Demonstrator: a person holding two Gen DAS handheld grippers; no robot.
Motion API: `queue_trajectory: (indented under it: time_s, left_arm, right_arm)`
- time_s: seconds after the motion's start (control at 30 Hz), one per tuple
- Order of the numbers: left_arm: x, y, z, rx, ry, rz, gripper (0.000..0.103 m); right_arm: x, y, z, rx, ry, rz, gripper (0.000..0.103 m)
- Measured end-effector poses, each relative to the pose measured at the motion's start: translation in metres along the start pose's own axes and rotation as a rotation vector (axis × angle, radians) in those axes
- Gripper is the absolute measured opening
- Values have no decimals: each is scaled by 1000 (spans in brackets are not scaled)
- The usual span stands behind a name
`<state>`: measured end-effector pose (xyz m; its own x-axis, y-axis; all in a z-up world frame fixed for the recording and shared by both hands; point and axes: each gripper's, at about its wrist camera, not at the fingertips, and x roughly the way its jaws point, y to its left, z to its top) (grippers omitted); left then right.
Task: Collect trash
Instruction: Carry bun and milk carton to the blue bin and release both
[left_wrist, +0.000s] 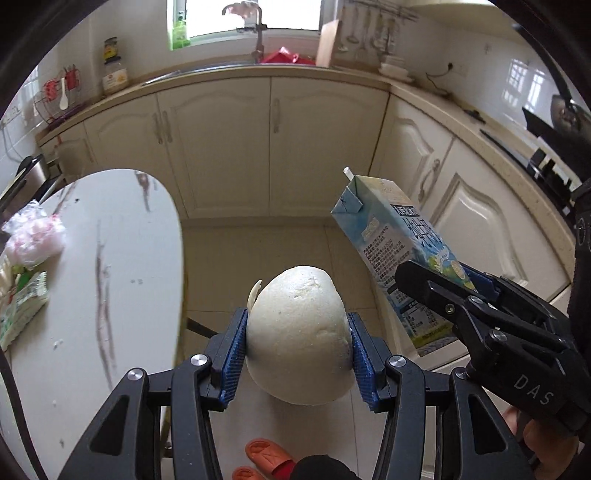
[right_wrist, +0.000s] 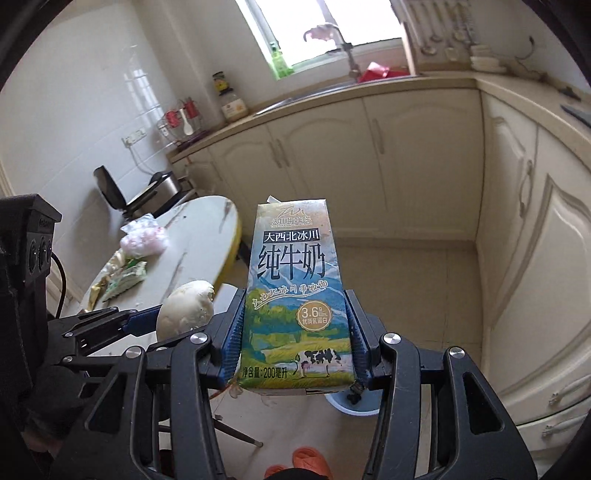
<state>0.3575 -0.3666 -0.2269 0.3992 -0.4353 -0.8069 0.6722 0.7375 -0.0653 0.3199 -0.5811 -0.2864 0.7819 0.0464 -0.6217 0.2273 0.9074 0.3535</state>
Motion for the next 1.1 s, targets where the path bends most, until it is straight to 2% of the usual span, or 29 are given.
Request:
queue_trajectory:
  time_s: [0.13, 0.23, 0.33, 0.47, 0.57, 0.63, 0.67, 0.73, 0.93, 1.03, 1.1]
  left_arm:
    - [55, -4, 17, 8, 81, -4, 50]
    - [90, 6, 27, 11, 123, 22, 51]
    - [117, 18, 37, 6, 141, 67, 60]
    - [136, 36, 39, -27, 150, 72, 68]
    - [137, 36, 38, -29, 145, 66, 68]
    - [131, 34, 37, -18, 135, 69, 68]
    - [128, 34, 38, -17, 128, 66, 68]
    - [123, 29, 40, -19, 111, 45, 69]
    - [70, 15, 28, -16, 49, -11, 69]
    - [26, 12, 16, -3, -9, -28, 71]
    - [-10, 12, 6, -2, -73, -17, 73]
  right_arm:
    - [31, -39, -4, 63, 49, -22, 47]
    - [54, -62, -9, 91, 85, -30, 47]
    - [82, -74, -14, 119, 124, -25, 47]
    - [109, -83, -20, 140, 158, -13, 47]
    - [124, -85, -24, 157, 170, 0, 49]
    - [128, -88, -25, 184, 171, -5, 54]
    - [127, -89, -25, 194, 172, -7, 62]
    - [121, -89, -25, 202, 161, -9, 71]
    - [77, -72, -15, 159, 107, -37, 74]
    - [45, -54, -9, 128, 62, -50, 83]
    - [24, -36, -5, 96, 30, -36, 84]
